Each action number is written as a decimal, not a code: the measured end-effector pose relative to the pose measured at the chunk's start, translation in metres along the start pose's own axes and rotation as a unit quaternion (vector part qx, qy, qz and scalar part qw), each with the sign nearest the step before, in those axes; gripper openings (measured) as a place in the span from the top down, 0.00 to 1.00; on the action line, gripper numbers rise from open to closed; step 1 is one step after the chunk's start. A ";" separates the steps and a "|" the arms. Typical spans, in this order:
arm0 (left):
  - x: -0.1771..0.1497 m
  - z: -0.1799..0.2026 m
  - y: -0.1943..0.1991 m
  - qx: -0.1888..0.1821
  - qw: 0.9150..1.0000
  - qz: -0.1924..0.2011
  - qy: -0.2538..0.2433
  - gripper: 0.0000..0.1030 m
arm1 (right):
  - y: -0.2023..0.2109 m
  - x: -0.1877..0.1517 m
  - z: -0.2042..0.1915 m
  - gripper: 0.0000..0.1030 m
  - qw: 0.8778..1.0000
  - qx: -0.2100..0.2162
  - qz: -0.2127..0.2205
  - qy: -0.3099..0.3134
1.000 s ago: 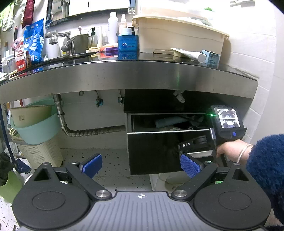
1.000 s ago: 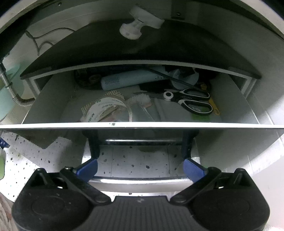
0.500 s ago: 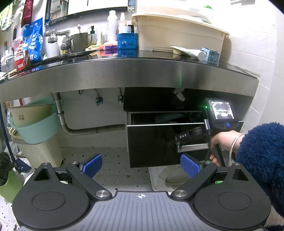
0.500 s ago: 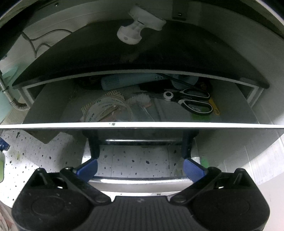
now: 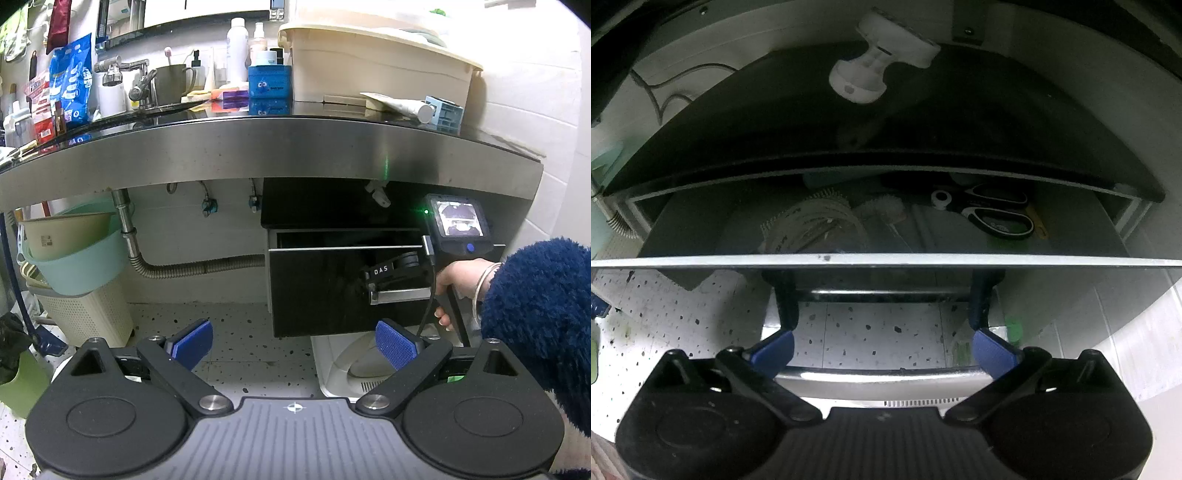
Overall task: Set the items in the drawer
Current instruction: 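Keep pushing the drawer with the right gripper until it shuts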
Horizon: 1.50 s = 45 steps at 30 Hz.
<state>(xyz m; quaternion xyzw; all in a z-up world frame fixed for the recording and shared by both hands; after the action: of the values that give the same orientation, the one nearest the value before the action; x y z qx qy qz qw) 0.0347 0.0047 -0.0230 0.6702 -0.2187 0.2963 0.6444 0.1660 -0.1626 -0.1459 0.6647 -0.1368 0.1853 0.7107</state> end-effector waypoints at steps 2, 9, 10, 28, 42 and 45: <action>0.000 0.000 0.000 0.001 1.000 -0.001 0.000 0.07 | 0.000 0.000 0.000 0.00 1.000 0.000 0.000 0.000; 0.000 0.001 -0.002 0.005 1.000 -0.005 -0.002 0.07 | -0.001 0.001 0.001 0.00 1.000 0.000 0.000 0.000; 0.000 0.001 -0.002 0.005 1.000 -0.005 -0.002 0.07 | -0.001 0.000 0.001 0.00 1.000 0.000 0.000 0.000; 0.000 -0.001 -0.006 0.014 1.000 -0.013 0.001 0.07 | 0.000 0.001 -0.001 0.00 1.000 0.000 0.002 -0.001; 0.002 -0.003 -0.009 0.018 1.000 -0.017 0.002 0.07 | 0.002 -0.001 -0.002 0.00 1.000 0.000 0.002 0.000; 0.003 -0.002 -0.008 0.022 1.000 -0.015 0.001 0.07 | 0.001 0.000 -0.002 0.00 1.000 0.000 0.005 -0.002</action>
<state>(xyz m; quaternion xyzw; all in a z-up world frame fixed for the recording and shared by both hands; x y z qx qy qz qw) 0.0425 0.0080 -0.0269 0.6873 -0.2010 0.2919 0.6340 0.1656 -0.1608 -0.1448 0.6643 -0.1412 0.1872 0.7097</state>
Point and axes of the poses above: each gripper's, at about its wrist camera, not at the fingertips, and y roughly against the way its jaws point, z to its right, x to its top, the point moved 4 cm from there along -y, roughly the way its jaws point, and after that the axes turned 14 degrees about -z, right-handed, at the moved point
